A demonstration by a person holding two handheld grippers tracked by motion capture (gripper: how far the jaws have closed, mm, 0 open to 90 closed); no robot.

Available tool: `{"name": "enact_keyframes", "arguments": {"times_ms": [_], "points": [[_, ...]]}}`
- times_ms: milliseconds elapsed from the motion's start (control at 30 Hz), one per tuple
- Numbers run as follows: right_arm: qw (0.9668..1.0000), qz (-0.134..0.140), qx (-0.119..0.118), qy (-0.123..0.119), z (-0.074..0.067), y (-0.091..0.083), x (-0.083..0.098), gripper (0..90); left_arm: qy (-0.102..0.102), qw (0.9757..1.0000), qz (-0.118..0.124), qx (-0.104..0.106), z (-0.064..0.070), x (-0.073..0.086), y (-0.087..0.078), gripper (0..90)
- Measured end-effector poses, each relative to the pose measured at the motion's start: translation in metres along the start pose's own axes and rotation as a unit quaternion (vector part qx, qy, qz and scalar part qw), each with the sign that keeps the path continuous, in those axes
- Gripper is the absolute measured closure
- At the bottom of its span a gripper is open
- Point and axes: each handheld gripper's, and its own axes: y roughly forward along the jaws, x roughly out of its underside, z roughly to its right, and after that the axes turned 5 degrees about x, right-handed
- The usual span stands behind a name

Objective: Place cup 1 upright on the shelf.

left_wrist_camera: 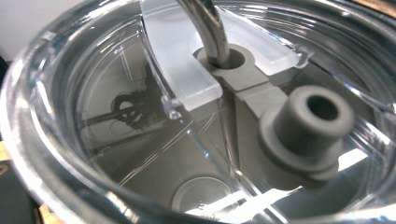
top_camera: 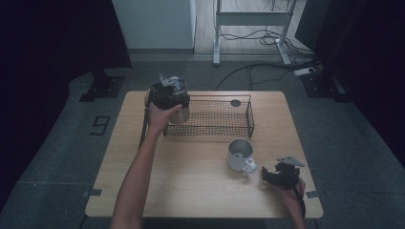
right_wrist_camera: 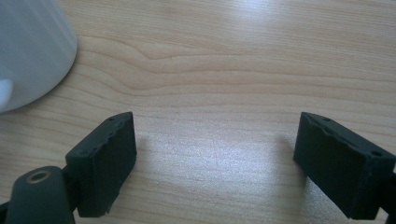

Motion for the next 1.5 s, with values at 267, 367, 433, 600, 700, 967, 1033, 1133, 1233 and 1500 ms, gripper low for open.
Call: {"name": "enact_keyframes", "arguments": {"times_ms": [267,367,433,600,700,967,1033,1133,1233,1500], "points": [[1.0,0.0,0.001,0.0,0.0,0.0,0.0,12.7,0.003,1.0,0.0,0.001,0.004,-0.005,0.01,3.8],[1.0,0.0,0.001,0.001,0.0,0.0,0.0,12.7,0.003,1.0,0.001,0.003,0.006,-0.006,0.014,3.8],[1.0,0.0,0.001,0.0,0.0,0.001,0.0,12.7,0.006,1.0,0.0,0.004,0.007,-0.006,0.016,3.8],[1.0,0.0,0.001,0.001,0.0,0.0,0.0,12.7,0.008,0.9999,-0.006,0.005,0.01,-0.004,0.024,3.8],[1.0,0.0,0.001,0.0,0.0,0.001,0.0,12.7,0.01,0.9999,-0.01,0.003,0.011,-0.002,0.029,3.8],[1.0,0.0,0.001,0.001,0.0,0.0,0.0,12.7,0.013,0.9998,-0.014,0.004,0.014,0.001,0.037,3.8],[1.0,0.0,0.001,0.0,0.0,0.001,0.0,12.7,0.013,0.9997,-0.018,0.005,0.015,0.003,0.041,3.8],[1.0,0.0,0.001,0.001,0.0,0.001,0.0,12.7,0.013,0.9997,-0.019,0.0,0.015,0.006,0.044,3.8],[1.0,0.0,0.001,0.0,0.0,0.001,0.0,12.7,0.006,0.9998,-0.021,0.002,0.014,0.01,0.048,3.8],[1.0,0.0,0.001,0.0,0.0,0.001,0.0,12.7,0.002,0.9995,-0.031,-0.002,0.011,0.019,0.056,3.8]]}}
